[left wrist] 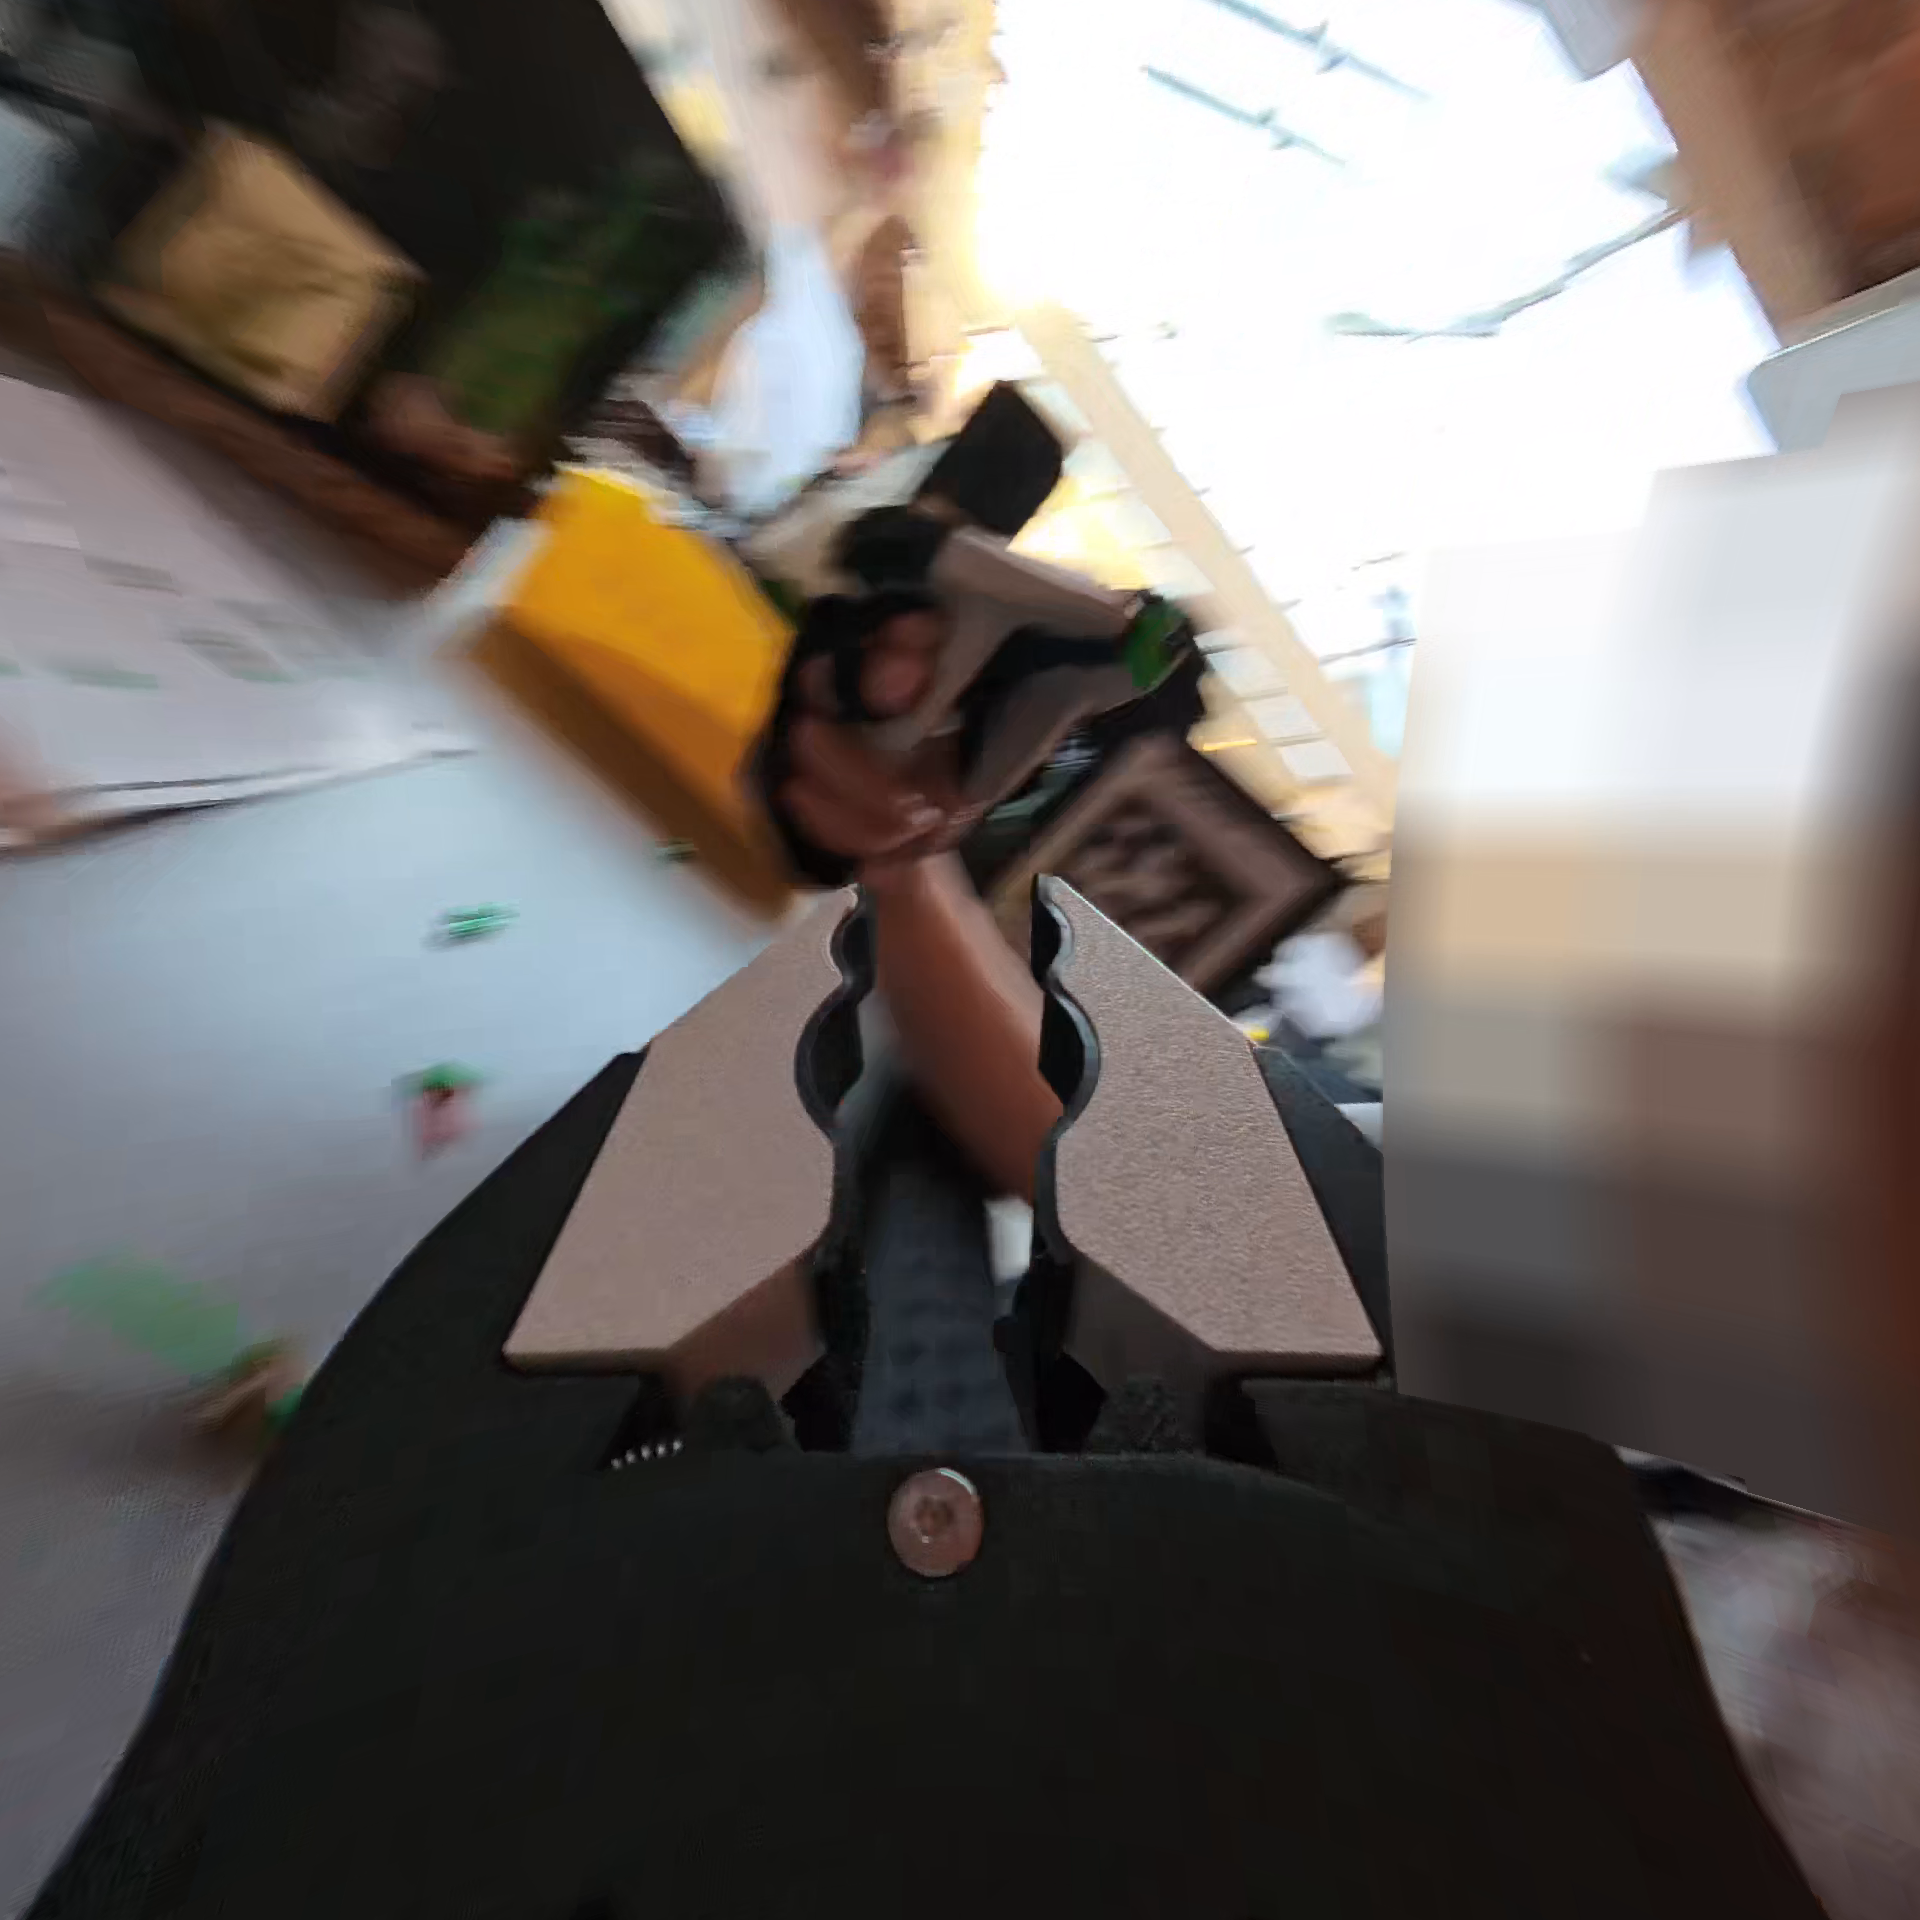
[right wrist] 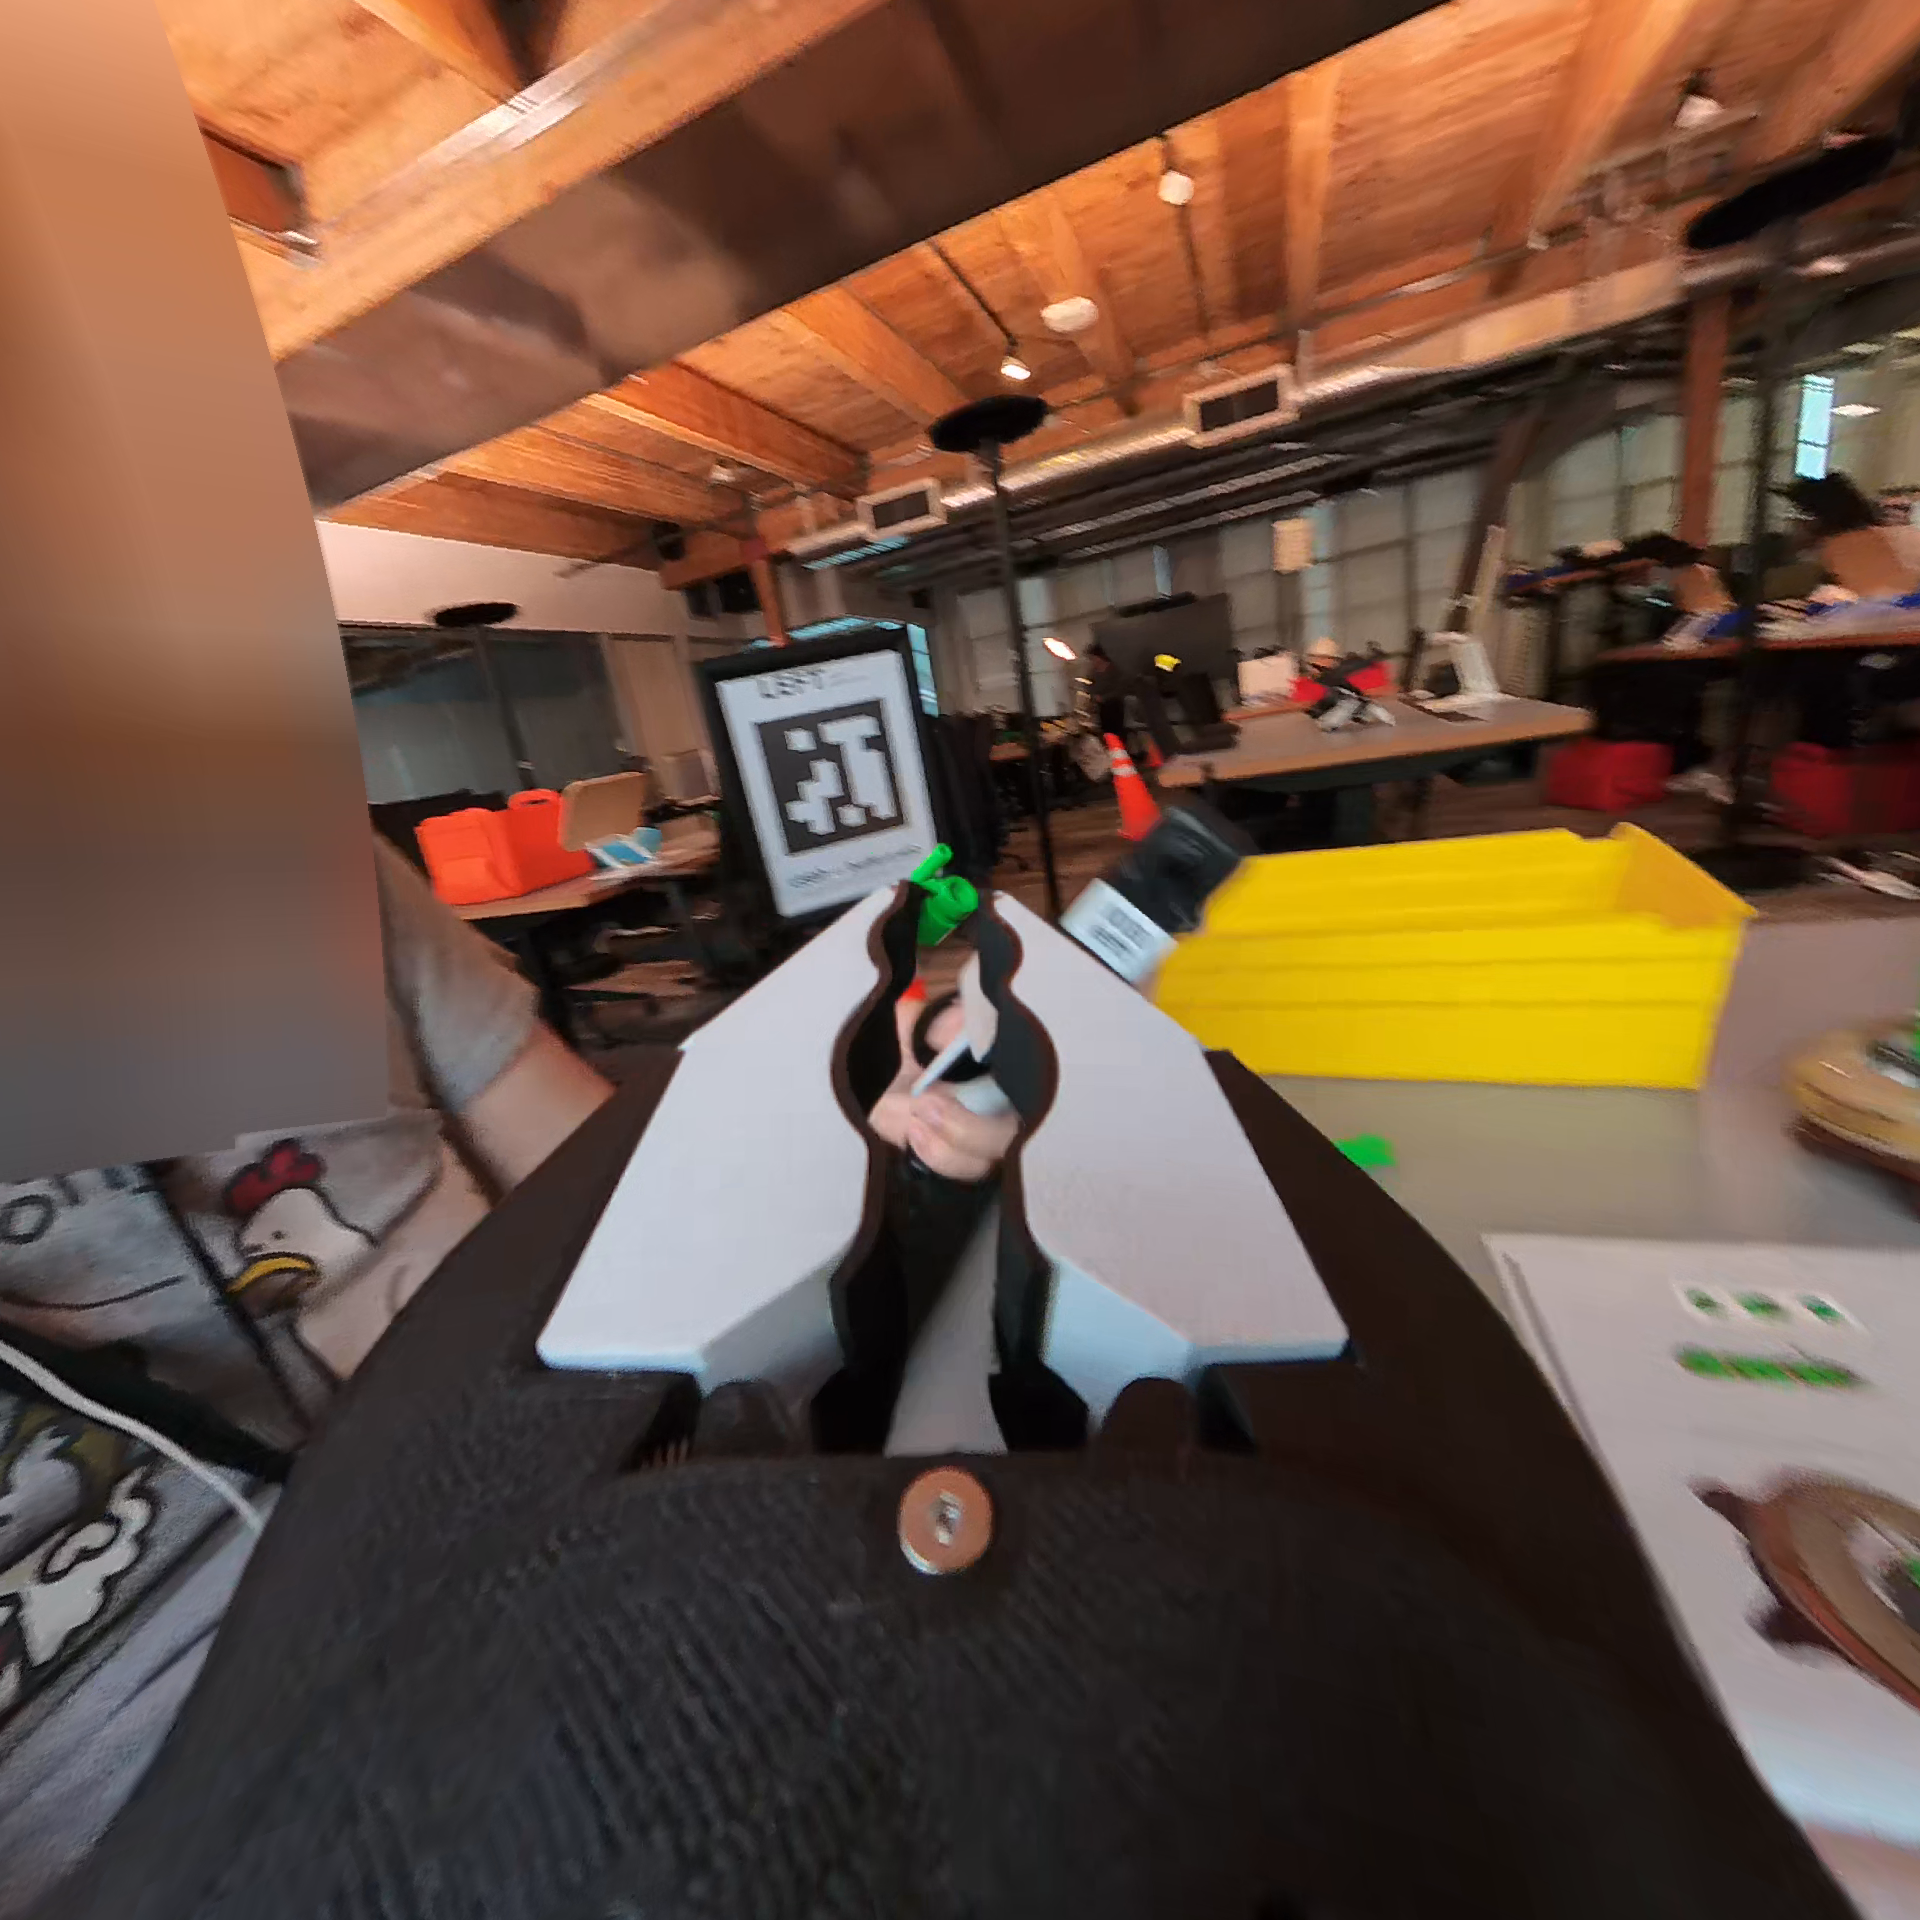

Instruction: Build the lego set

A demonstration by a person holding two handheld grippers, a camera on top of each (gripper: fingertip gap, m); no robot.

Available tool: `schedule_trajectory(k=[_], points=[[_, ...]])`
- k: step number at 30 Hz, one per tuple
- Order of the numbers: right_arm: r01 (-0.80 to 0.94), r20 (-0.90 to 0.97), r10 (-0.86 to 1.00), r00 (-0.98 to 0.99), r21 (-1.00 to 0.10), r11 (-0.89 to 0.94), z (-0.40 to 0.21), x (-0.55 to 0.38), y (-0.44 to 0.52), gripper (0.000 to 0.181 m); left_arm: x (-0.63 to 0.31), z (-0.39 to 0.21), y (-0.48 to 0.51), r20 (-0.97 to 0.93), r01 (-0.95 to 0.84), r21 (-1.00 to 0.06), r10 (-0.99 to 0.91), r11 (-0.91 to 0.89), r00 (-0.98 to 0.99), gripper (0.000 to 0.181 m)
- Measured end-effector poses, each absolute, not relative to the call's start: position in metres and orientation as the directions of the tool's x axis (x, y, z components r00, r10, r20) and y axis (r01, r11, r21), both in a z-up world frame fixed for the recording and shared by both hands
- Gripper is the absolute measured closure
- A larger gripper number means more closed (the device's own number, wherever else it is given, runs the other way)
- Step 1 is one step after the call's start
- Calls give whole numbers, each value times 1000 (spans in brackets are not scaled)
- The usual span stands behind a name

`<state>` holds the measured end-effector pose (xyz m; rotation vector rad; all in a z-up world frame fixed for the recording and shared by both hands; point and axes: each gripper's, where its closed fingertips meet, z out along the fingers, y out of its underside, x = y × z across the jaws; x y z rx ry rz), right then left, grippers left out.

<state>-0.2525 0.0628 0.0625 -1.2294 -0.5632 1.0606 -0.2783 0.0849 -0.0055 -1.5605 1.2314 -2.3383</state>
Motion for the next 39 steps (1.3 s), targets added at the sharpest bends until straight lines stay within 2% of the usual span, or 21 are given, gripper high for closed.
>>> schedule_trajectory(k=[1,4,7,11,18,25,34,39], points=[[-323,-194,853,484,-946,-31,56,-244,69,171,-281,-21,99,709,-342,-704,-599,-622,-371,150],[-298,-219,773,595,-954,-41,44,-216,83,172,-297,-64,137,572,-427,-757,-818,-495,-64,144],[-312,-238,731,639,-949,-37,40,-197,87,172,-307,-99,140,515,-579,-677,-854,-455,68,143],[-287,-238,682,691,-957,-42,32,-179,89,171,-304,-135,130,446,-699,-605,-889,-382,101,148],[-259,-214,630,746,-966,-21,33,-159,85,171,-291,-154,118,470,-744,-531,-871,-406,140,145],[-226,-172,560,810,-974,28,41,-132,73,171,-286,-161,104,452,-805,-445,-875,-392,176,172],[-191,-149,526,838,-981,27,40,-125,71,172,-282,-161,102,465,-822,-388,-858,-418,217,171],[-176,-148,558,816,-984,-5,35,-134,72,172,-282,-162,99,412,-852,-356,-883,-384,226,171]])
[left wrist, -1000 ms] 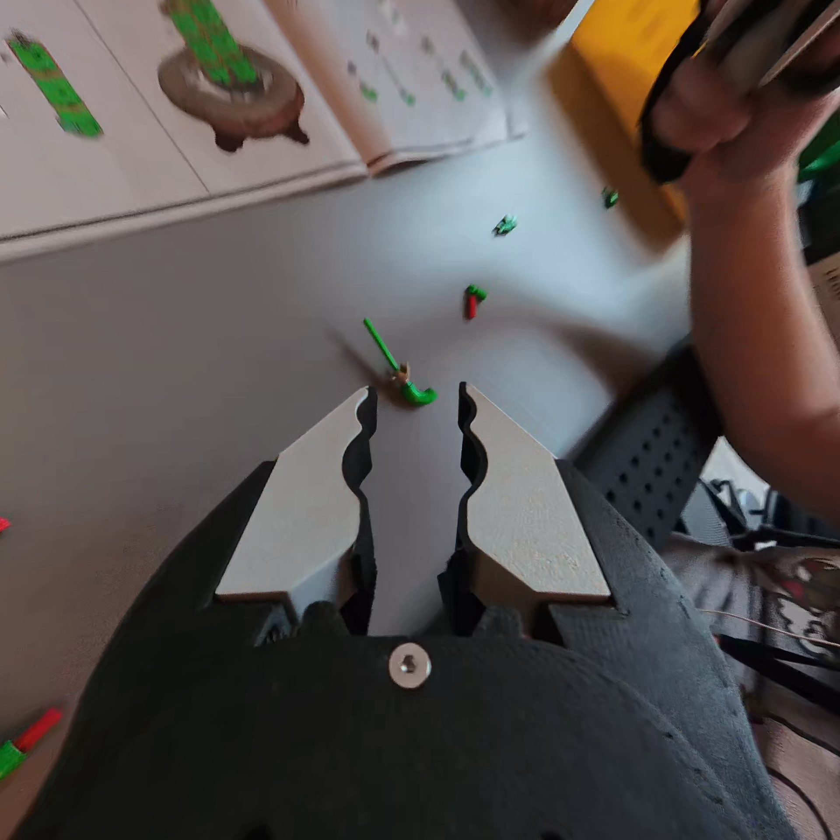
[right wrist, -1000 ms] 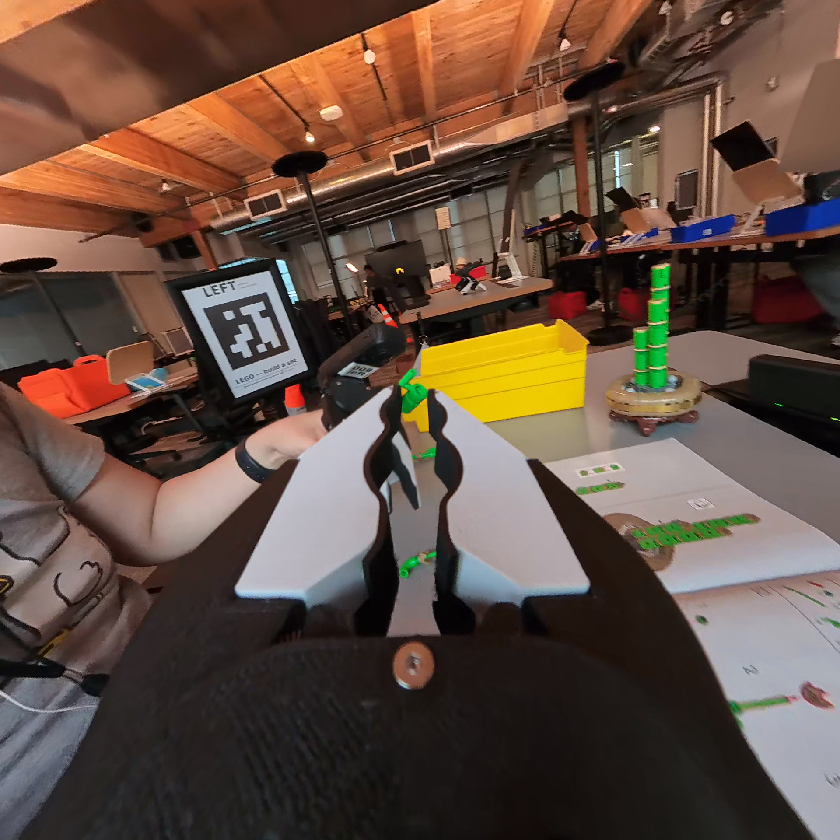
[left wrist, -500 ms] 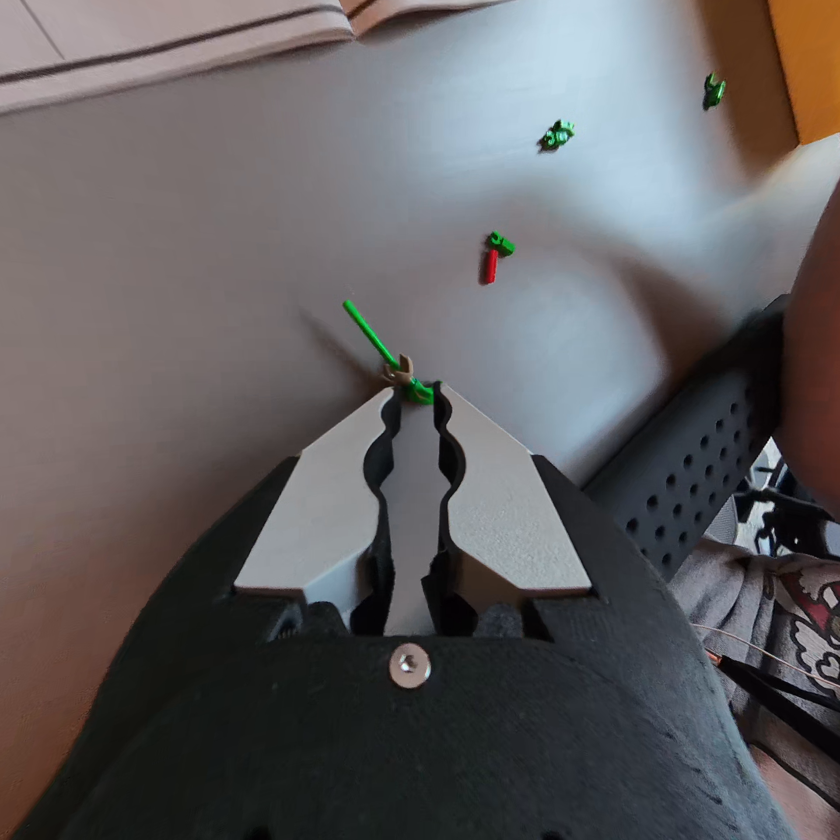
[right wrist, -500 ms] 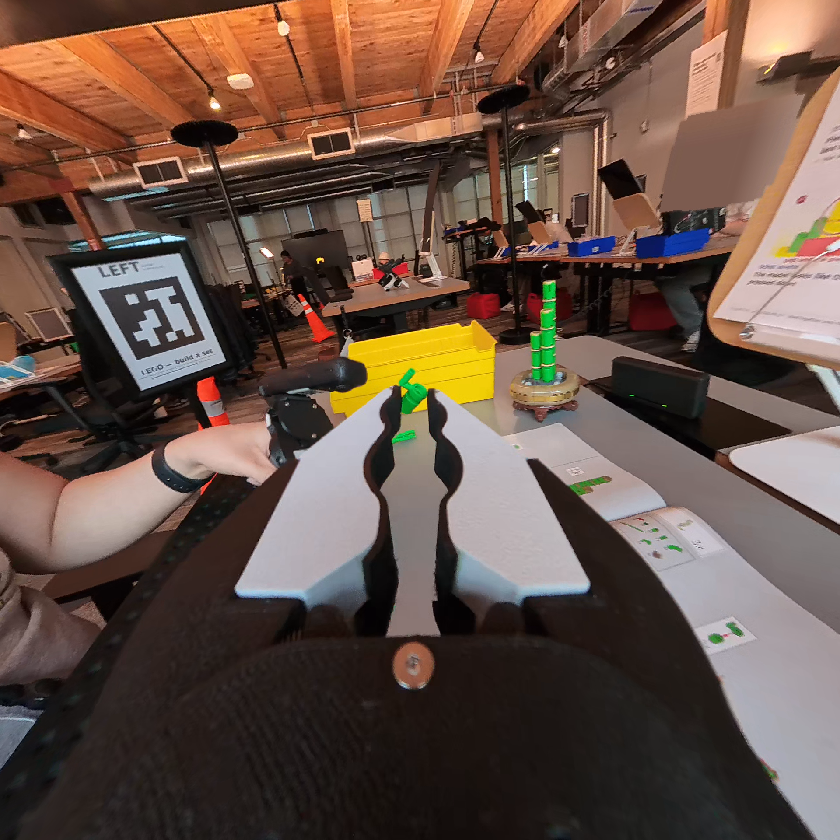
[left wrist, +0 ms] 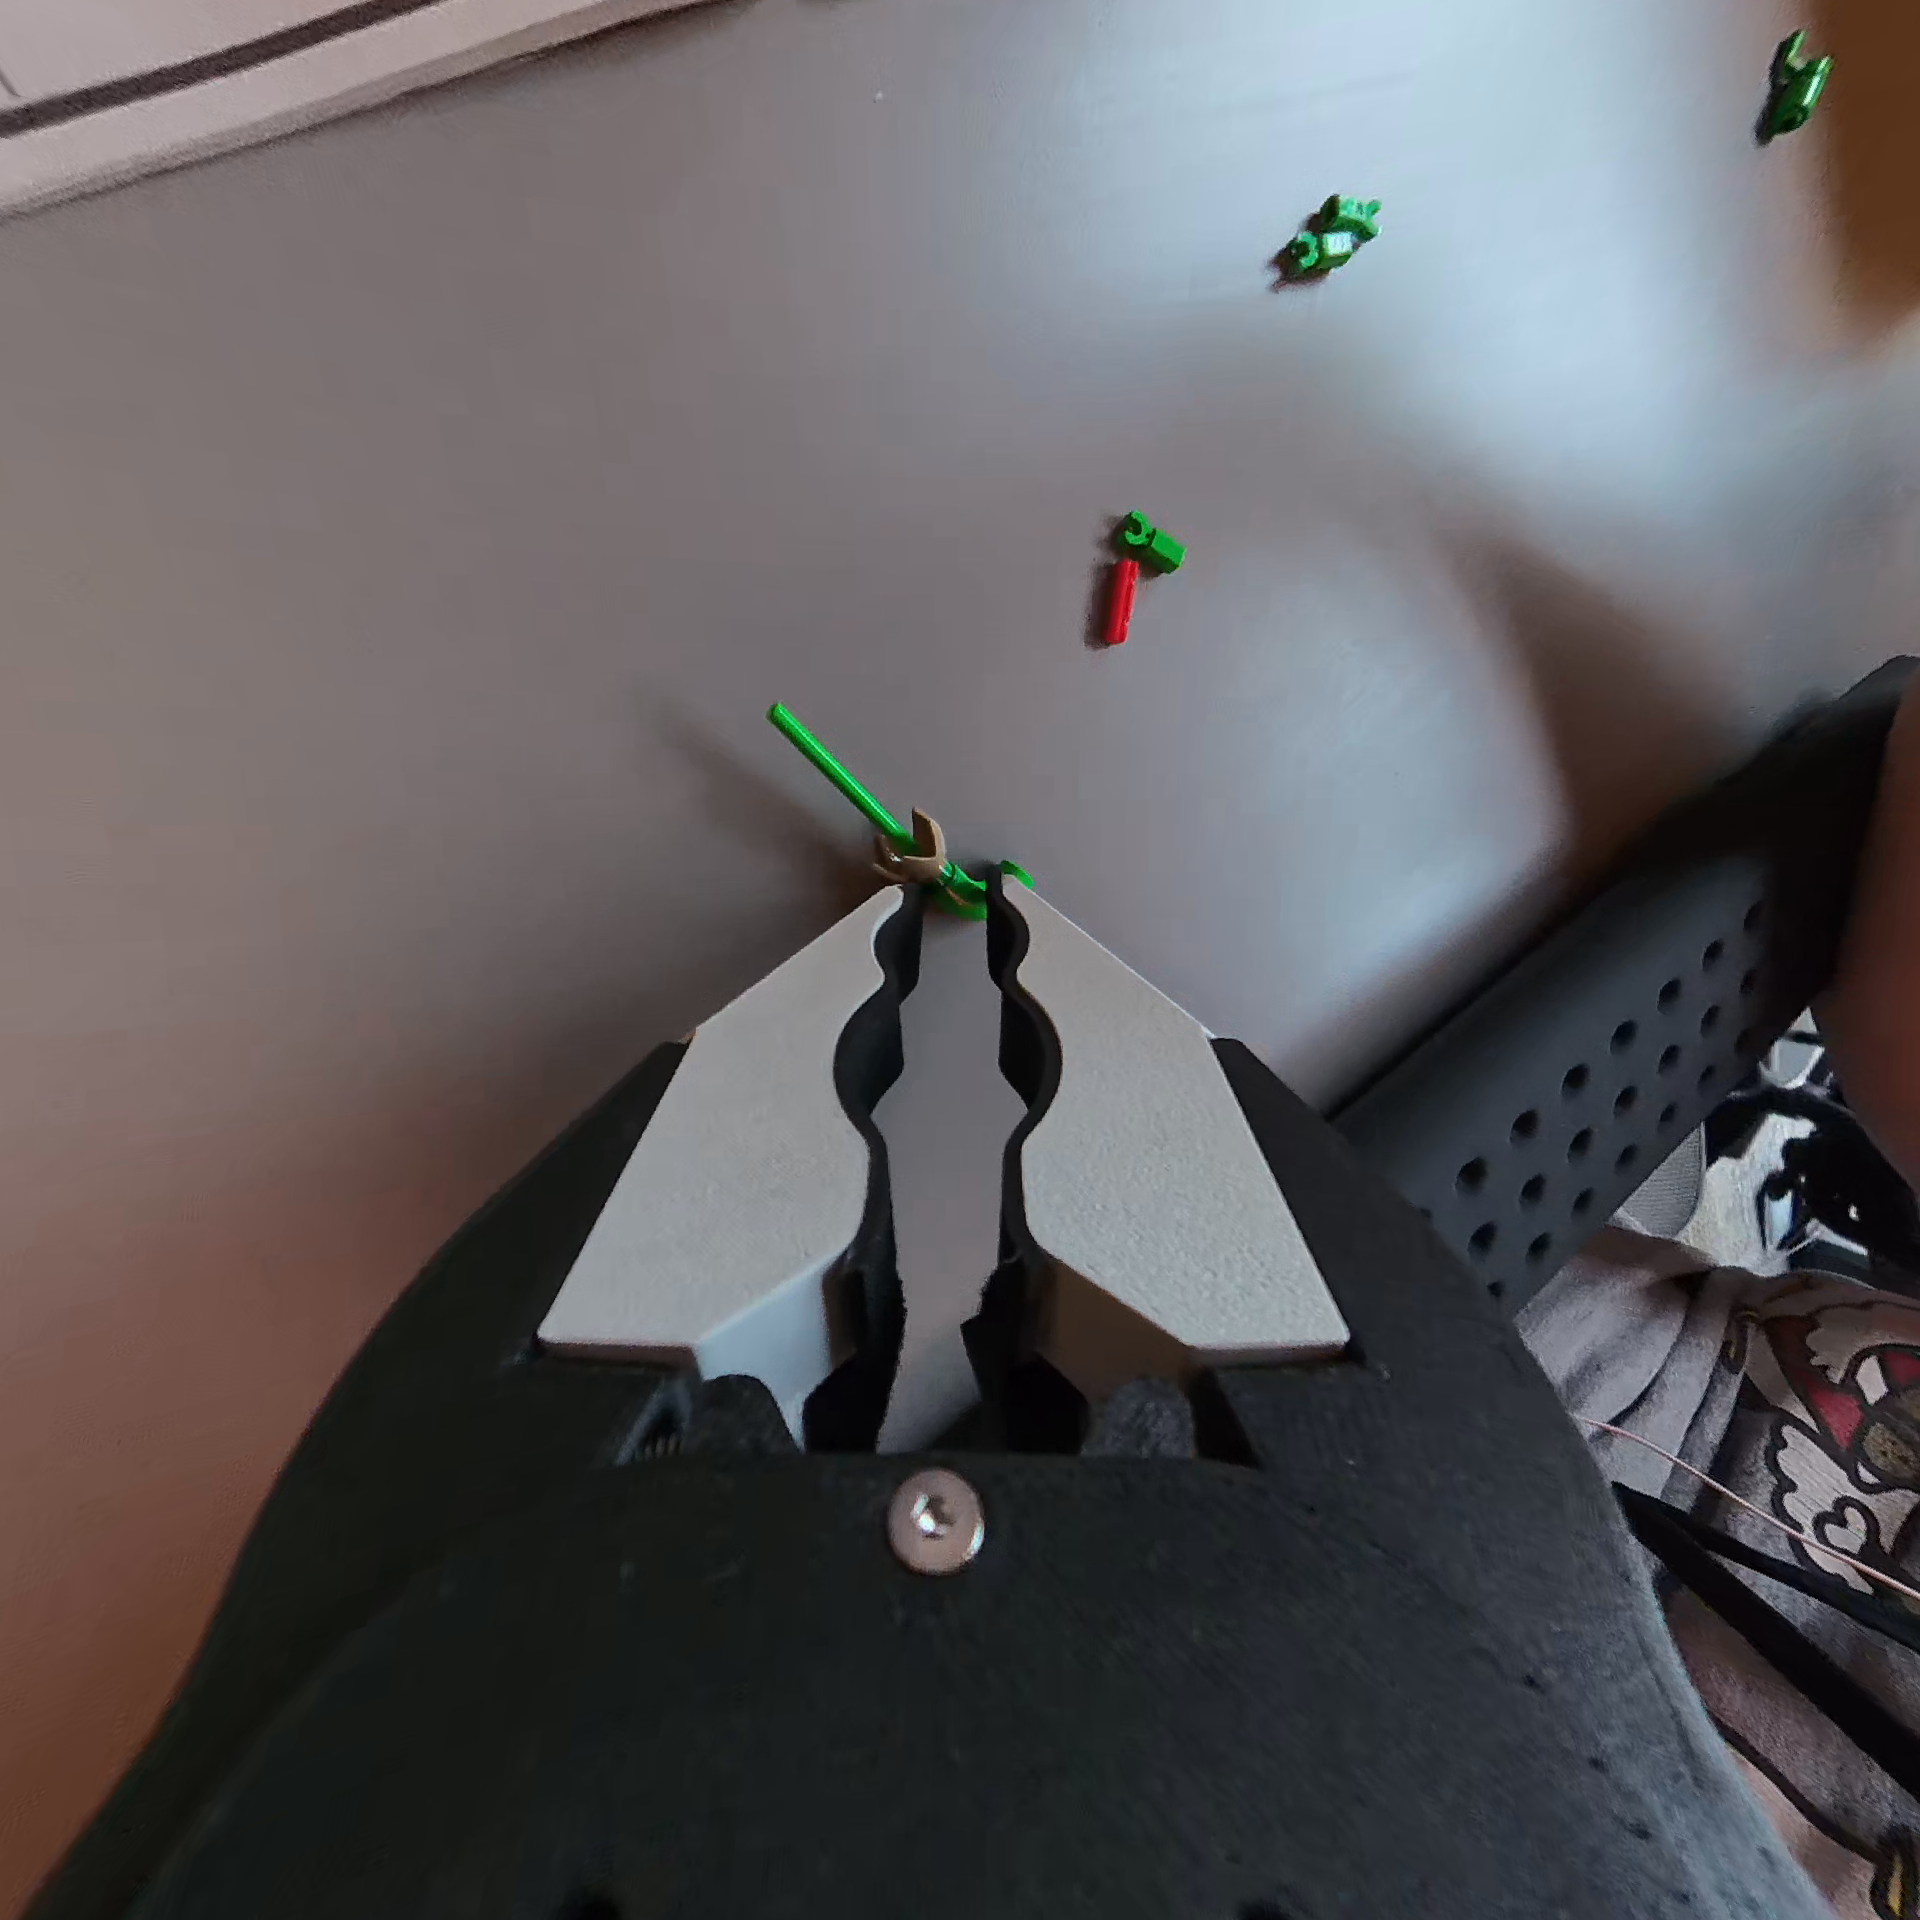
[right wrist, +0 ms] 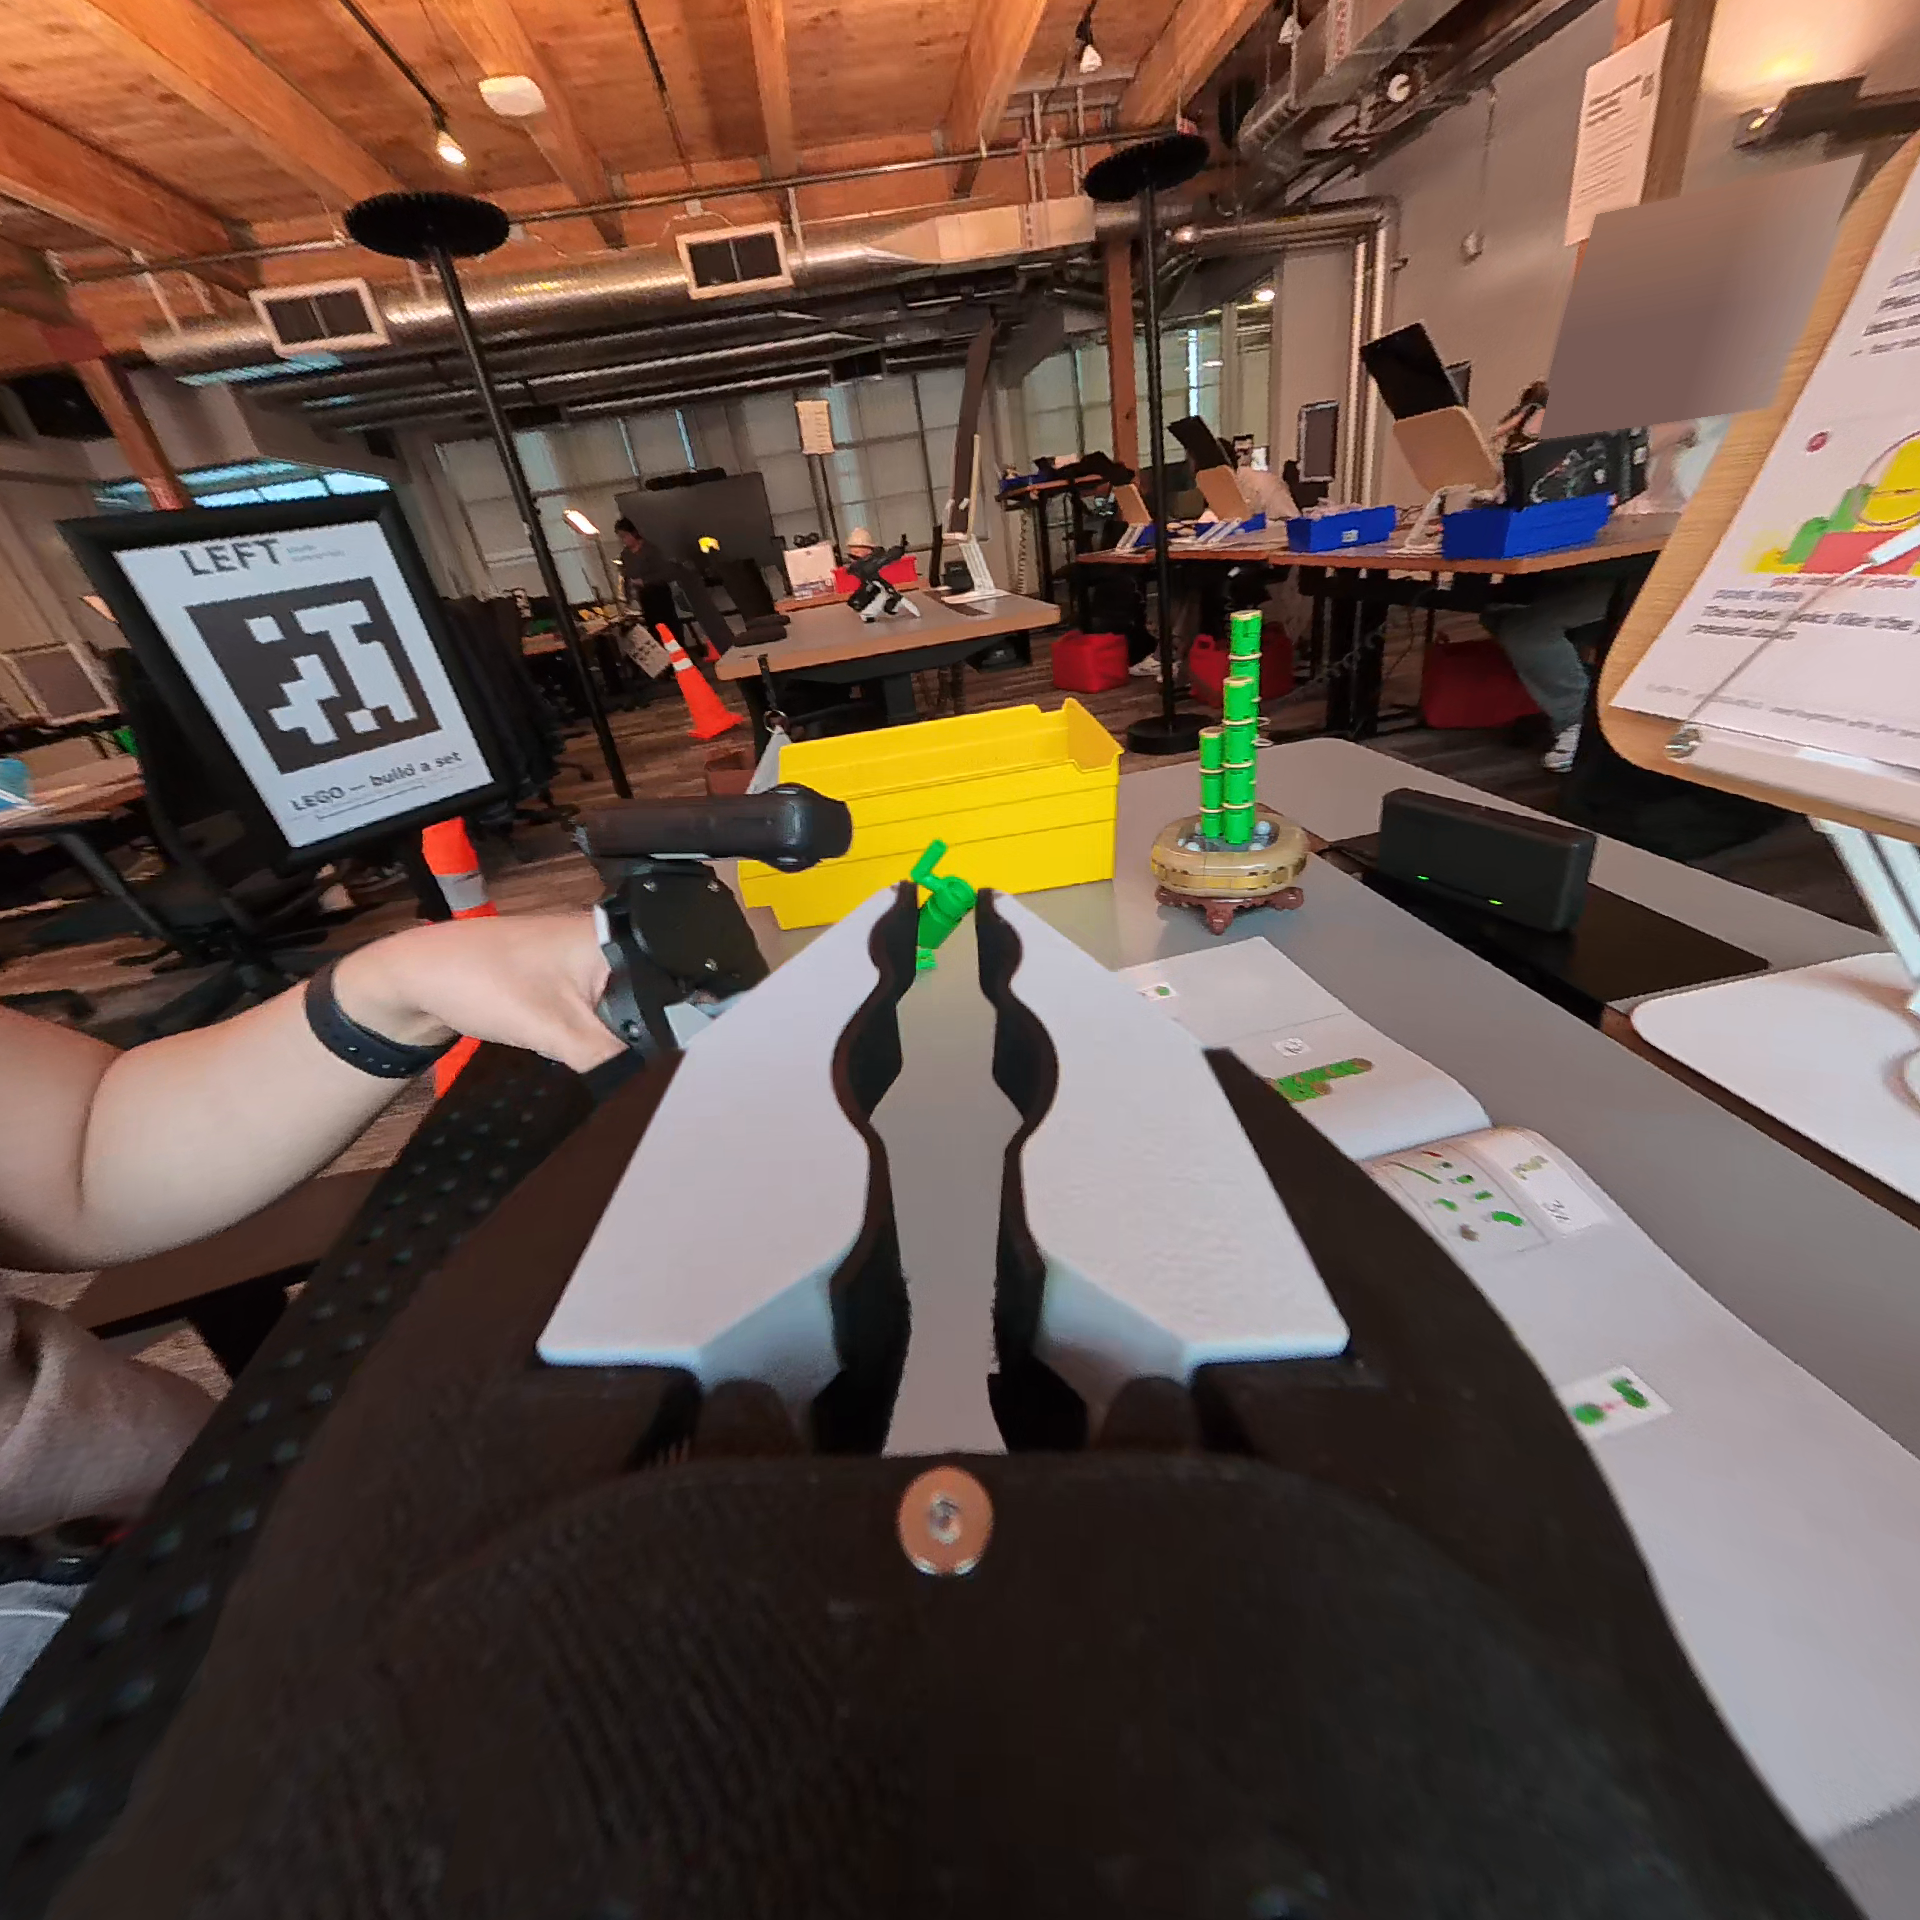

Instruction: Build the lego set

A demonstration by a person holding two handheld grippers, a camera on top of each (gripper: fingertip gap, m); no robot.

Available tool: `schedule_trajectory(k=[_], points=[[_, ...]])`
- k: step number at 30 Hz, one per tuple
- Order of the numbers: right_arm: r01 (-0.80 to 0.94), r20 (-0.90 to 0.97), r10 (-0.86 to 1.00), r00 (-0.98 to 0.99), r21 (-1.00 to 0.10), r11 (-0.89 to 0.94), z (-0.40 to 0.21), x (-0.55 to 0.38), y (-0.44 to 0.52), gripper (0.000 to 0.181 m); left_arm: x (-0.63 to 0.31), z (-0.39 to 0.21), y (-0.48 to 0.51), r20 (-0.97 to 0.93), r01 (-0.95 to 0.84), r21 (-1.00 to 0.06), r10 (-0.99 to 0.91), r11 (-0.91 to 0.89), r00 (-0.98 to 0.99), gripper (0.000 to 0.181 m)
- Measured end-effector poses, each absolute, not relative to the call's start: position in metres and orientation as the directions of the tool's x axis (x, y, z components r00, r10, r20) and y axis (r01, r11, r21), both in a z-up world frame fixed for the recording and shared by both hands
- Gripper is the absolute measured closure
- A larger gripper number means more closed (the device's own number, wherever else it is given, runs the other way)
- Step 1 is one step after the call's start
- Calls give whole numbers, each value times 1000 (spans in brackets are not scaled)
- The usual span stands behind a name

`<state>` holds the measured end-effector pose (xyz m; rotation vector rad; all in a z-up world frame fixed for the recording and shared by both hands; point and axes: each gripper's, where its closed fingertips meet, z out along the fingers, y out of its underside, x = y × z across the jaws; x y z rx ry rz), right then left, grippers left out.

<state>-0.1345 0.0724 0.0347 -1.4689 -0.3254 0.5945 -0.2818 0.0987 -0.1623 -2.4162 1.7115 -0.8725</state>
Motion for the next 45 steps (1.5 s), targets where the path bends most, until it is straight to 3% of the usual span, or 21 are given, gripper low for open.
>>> schedule_trajectory(k=[7,17,27,33,45], points=[[-217,-176,599,781,-976,-4,38,-138,68,172,-280,-163,84,447,-907,-266,-875,-327,184,173],[-305,-234,635,737,-952,4,45,-129,61,172,-255,-138,103,189,-808,-579,-982,-108,-4,175],[-242,-215,399,891,-970,20,42,-72,46,172,-179,-96,108,92,-623,-782,-988,6,-126,175],[-261,-248,331,910,-965,-7,27,-51,46,172,-125,-83,99,-37,-550,-820,-974,158,-225,175],[-246,-262,285,922,-965,-92,0,-48,62,172,-130,-91,105,67,-464,-885,-973,45,-222,175]])
